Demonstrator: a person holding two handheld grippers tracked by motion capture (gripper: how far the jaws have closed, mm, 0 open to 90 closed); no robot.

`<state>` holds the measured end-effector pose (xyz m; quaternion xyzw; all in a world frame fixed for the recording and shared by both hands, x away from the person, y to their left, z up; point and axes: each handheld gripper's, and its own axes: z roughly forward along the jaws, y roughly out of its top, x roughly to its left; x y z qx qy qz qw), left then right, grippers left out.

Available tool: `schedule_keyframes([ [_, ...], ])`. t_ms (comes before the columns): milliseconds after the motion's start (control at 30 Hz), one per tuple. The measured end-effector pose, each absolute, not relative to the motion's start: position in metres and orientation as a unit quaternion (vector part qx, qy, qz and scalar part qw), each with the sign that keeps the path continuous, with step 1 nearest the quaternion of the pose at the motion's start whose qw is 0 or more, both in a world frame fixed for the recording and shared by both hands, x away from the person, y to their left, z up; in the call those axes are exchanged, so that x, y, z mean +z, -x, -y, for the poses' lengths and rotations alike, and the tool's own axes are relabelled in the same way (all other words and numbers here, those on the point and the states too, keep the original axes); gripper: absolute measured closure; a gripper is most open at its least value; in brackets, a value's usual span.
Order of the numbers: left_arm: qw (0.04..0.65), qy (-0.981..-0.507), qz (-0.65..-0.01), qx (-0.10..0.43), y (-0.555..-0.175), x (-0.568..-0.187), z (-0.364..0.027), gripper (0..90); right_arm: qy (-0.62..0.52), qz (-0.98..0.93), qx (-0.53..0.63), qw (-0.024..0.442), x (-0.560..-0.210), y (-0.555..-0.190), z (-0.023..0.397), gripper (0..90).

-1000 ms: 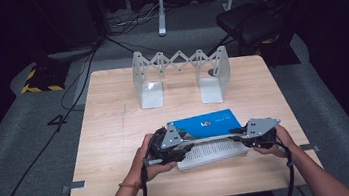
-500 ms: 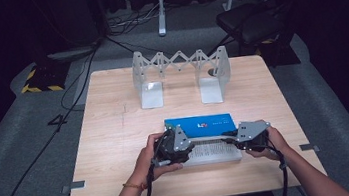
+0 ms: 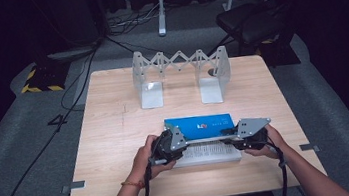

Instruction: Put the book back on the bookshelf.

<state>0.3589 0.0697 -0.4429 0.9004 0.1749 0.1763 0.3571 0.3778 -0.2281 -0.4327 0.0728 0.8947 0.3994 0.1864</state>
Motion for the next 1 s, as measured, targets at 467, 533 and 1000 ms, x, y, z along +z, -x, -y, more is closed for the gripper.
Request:
schedule_keyframes([
  [467, 0.372, -0.899, -0.173, 0.152, -0.364, -0.445, -0.080, 74.0, -0.096, -0.885, 0.425, 0.162, -0.448, -0.402, 0.265, 67.4],
  [533, 0.381, -0.895, -0.186, 0.138, -0.366, -0.446, -0.084, 69.8, -0.086, -0.888, 0.422, 0.163, -0.447, -0.399, 0.262, 70.3],
  [1000, 0.363, -0.892, -0.198, 0.180, -0.349, -0.431, -0.044, 42.0, -0.074, -0.892, 0.409, 0.180, -0.430, -0.379, 0.243, 76.0],
])
